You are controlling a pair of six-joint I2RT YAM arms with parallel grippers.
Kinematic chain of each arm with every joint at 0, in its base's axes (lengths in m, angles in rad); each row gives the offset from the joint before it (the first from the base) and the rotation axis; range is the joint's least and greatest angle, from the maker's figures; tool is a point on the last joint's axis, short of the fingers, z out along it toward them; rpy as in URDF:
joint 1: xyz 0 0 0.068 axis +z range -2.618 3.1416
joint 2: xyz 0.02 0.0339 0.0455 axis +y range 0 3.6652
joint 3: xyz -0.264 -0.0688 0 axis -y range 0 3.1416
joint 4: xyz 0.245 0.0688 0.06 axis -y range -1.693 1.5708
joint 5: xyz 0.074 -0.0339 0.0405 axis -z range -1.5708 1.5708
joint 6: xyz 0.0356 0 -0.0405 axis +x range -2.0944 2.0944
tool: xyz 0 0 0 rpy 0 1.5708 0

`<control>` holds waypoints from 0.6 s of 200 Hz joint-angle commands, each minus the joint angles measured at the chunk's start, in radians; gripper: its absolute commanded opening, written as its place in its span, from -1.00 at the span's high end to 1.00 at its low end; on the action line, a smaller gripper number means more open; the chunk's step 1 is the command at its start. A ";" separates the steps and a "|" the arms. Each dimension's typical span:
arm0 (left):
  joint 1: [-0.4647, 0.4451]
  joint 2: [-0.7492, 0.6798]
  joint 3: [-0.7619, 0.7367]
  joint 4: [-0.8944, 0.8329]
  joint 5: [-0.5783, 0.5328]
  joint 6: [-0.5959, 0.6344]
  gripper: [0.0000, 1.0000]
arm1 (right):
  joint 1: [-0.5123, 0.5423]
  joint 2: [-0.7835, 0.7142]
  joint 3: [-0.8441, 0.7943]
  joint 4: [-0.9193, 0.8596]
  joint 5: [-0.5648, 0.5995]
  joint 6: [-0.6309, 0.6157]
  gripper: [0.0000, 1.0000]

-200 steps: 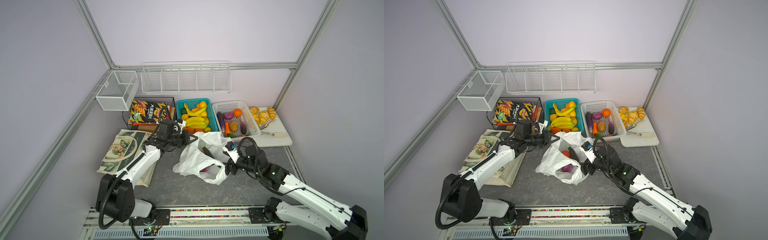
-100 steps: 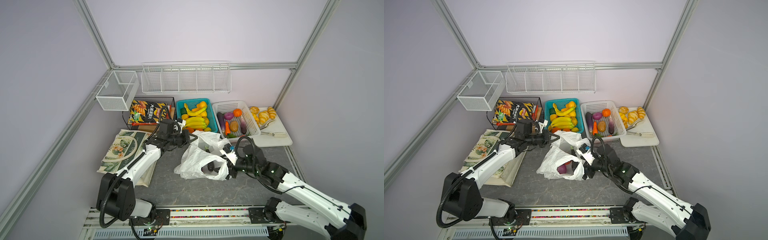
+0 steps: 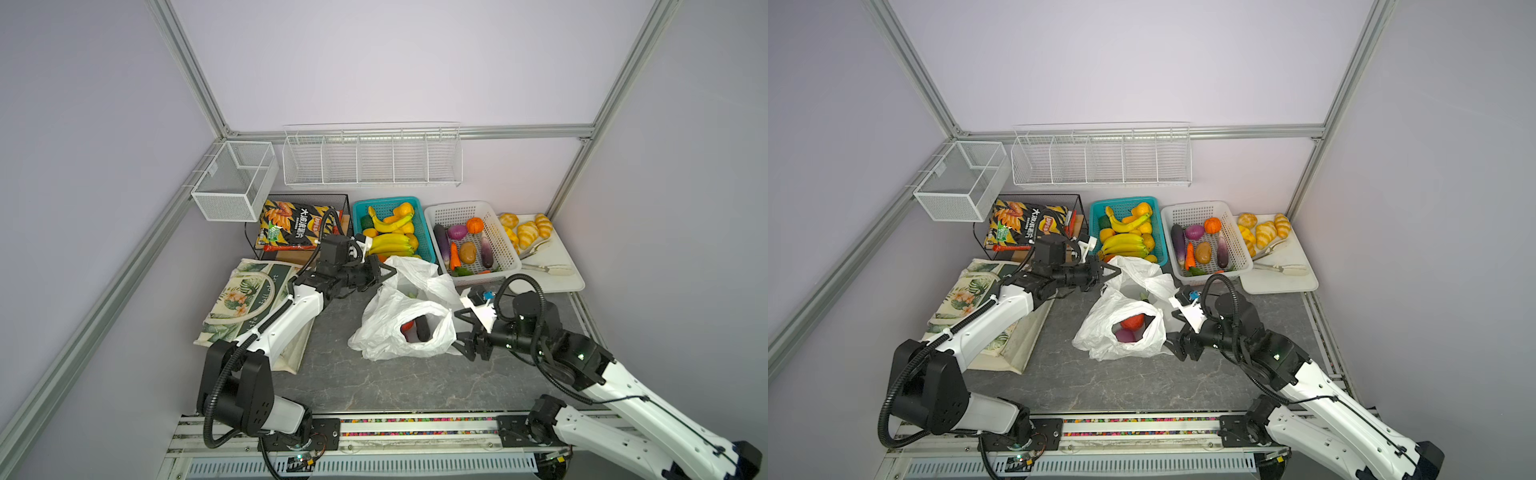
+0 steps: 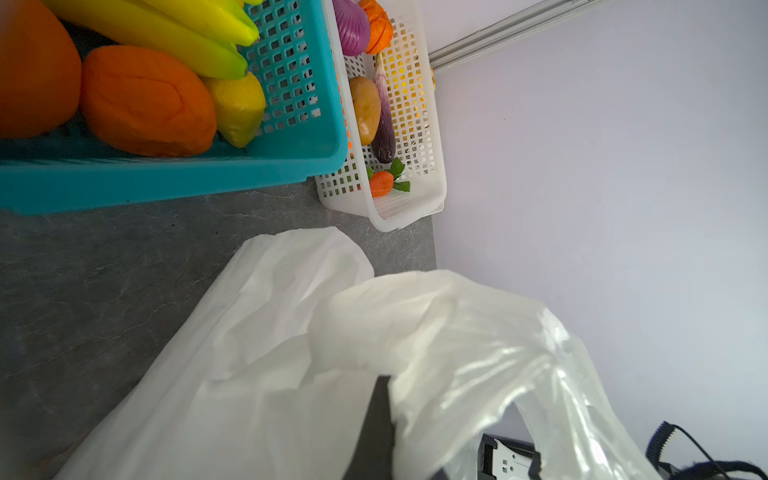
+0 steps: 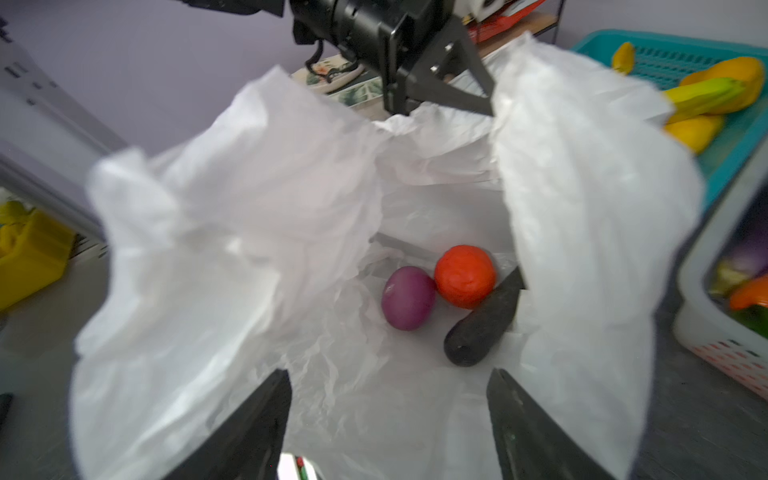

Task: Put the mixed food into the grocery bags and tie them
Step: 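Raise the right gripper out and pinch the white bag's handle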

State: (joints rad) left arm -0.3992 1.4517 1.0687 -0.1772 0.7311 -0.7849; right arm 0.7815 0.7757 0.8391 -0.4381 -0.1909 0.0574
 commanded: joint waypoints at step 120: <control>0.005 0.009 0.033 0.007 0.013 0.004 1.00 | 0.000 0.376 0.209 0.175 0.216 -0.223 -0.79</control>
State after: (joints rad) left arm -0.3992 1.4574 1.0691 -0.1776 0.7345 -0.7845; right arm 0.7807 1.1271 0.9871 -0.3859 0.0982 -0.1268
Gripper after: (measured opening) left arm 0.047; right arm 0.947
